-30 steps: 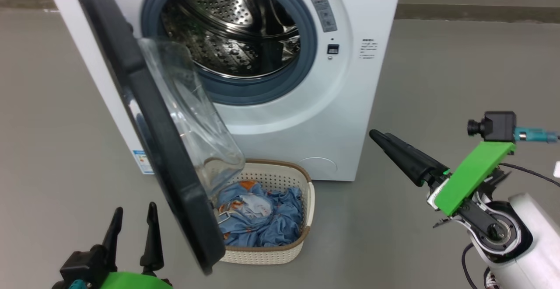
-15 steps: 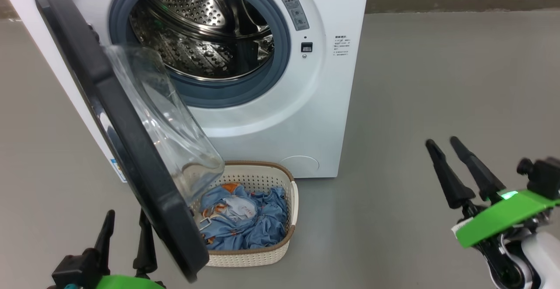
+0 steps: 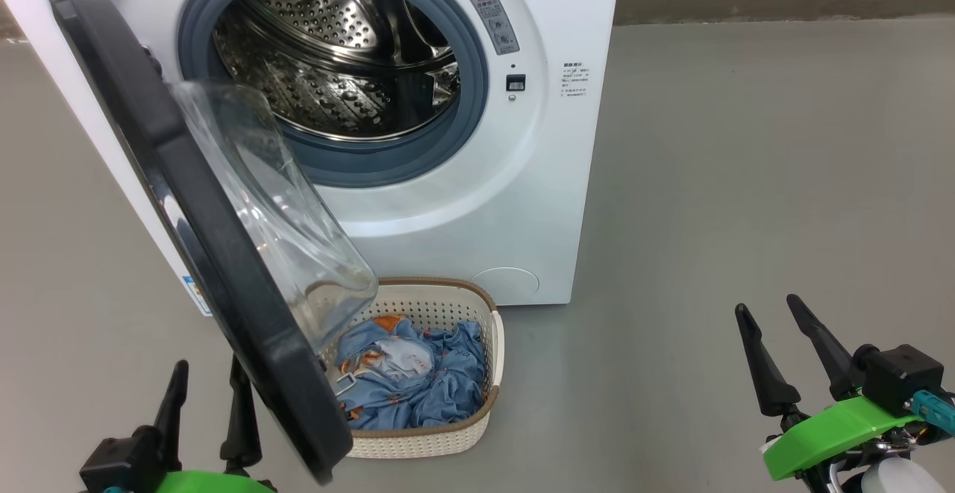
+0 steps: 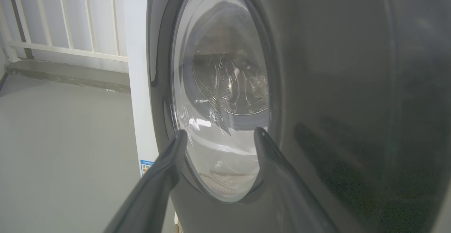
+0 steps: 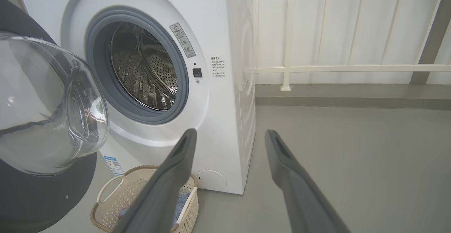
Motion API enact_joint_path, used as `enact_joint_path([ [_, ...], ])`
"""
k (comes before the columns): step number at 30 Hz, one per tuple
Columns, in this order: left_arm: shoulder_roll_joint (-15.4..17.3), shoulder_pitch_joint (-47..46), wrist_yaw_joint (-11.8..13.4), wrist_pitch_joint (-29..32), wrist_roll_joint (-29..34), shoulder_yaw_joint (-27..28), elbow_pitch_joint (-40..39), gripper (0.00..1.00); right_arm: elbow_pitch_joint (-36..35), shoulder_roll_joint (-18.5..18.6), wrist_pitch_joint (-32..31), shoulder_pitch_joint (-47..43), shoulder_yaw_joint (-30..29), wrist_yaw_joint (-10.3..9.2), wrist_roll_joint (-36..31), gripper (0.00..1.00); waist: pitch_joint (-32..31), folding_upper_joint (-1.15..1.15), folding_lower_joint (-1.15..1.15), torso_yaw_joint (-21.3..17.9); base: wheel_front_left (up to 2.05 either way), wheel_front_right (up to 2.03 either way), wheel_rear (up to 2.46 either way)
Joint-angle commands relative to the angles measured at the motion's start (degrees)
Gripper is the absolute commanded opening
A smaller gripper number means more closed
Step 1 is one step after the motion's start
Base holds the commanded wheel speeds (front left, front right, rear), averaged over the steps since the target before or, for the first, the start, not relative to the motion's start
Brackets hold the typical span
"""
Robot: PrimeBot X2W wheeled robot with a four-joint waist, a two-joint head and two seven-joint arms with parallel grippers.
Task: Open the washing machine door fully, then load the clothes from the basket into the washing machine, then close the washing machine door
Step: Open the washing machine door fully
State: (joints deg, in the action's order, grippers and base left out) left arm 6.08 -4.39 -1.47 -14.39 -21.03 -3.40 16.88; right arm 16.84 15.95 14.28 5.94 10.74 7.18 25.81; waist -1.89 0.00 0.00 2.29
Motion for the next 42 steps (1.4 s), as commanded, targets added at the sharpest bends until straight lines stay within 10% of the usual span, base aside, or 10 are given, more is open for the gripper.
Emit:
enact_joint_path([
  [1,1.11,-1.17,0.02,-0.58,0.02,1.98,-1.50,1.00,-1.59,0.02,0.70,0.13,-0.44,0.31,-1.70,1.00,0.06,0.00,0.00,-0.02,0.00,0.00,0.00],
  [42,0.71,-1.43,-0.23,-0.61,0.10,2.79,-1.89,1.00,-3.63,0.03,0.72,-0.35,-0.27,0.31,1.12,1.00,0.19,0.00,0.00,0.30,0.00,0.00,0.00],
])
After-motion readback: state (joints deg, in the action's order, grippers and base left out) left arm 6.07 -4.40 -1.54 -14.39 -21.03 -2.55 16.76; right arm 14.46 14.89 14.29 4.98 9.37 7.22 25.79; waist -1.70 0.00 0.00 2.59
